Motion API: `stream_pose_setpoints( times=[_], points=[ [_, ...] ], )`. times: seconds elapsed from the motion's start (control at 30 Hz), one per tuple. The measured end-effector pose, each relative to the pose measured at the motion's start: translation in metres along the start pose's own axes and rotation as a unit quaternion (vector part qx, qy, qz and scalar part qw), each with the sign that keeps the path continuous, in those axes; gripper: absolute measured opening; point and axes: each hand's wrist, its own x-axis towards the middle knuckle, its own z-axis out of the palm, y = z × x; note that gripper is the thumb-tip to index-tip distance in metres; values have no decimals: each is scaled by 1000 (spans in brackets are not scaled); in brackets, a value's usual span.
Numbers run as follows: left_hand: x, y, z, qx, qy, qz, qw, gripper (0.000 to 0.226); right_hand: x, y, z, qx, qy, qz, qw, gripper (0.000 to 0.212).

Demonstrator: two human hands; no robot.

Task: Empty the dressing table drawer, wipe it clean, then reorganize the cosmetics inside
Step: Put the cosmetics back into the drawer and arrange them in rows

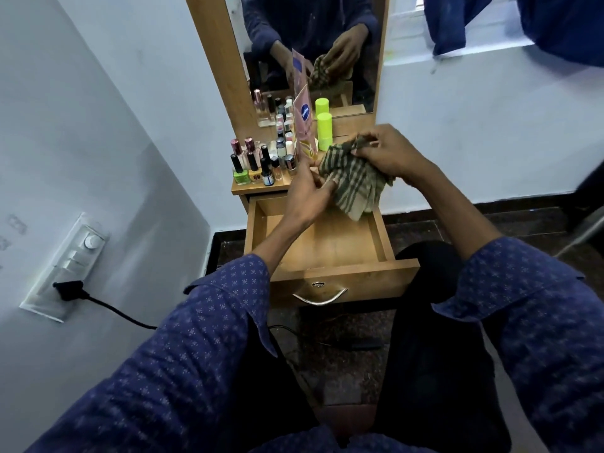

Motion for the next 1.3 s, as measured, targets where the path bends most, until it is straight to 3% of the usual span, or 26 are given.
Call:
stream_pose_setpoints(
  times=[0.1, 0.23, 0.3, 0.43, 0.5, 0.7, 0.9, 1.03, 1.17, 1.3],
  points=[
    [17, 26, 12, -3, 9, 26, 1000, 77, 25, -10, -15, -62, 114, -54, 990, 35],
    [41, 43, 23, 36, -2, 18, 999, 72, 50, -17, -22, -140, 223, -110, 958, 40],
    [48, 37, 26, 49, -16, 6, 999, 69, 52, -9, -10, -169, 201, -126, 957, 40],
    [45, 17, 30, 69, -44, 3, 997, 56, 37, 38, 30, -200, 8, -52, 978, 45],
    [41, 5, 30, 68, -50, 10, 996, 55, 34, 55, 42, -230, -29, -54, 971, 39],
    [36, -13, 25, 78, -26, 30, 996, 58, 41, 41, 40, -176, 44, -57, 982, 28],
    [32, -18, 10, 29, 22, 36, 999, 56, 64, 14, 60, -58, 73, -73, 993, 75],
    [35, -25, -4, 3, 69, 25, 997, 45, 78, 8, 75, -41, 82, -61, 994, 91],
    [34, -27, -15, 0, 85, 27, 996, 42, 84, 5, 85, -28, 91, -55, 994, 90],
    [31, -32, -22, -20, 86, 31, 996, 39, 85, 0, 88, -15, 112, -51, 992, 71]
  ],
)
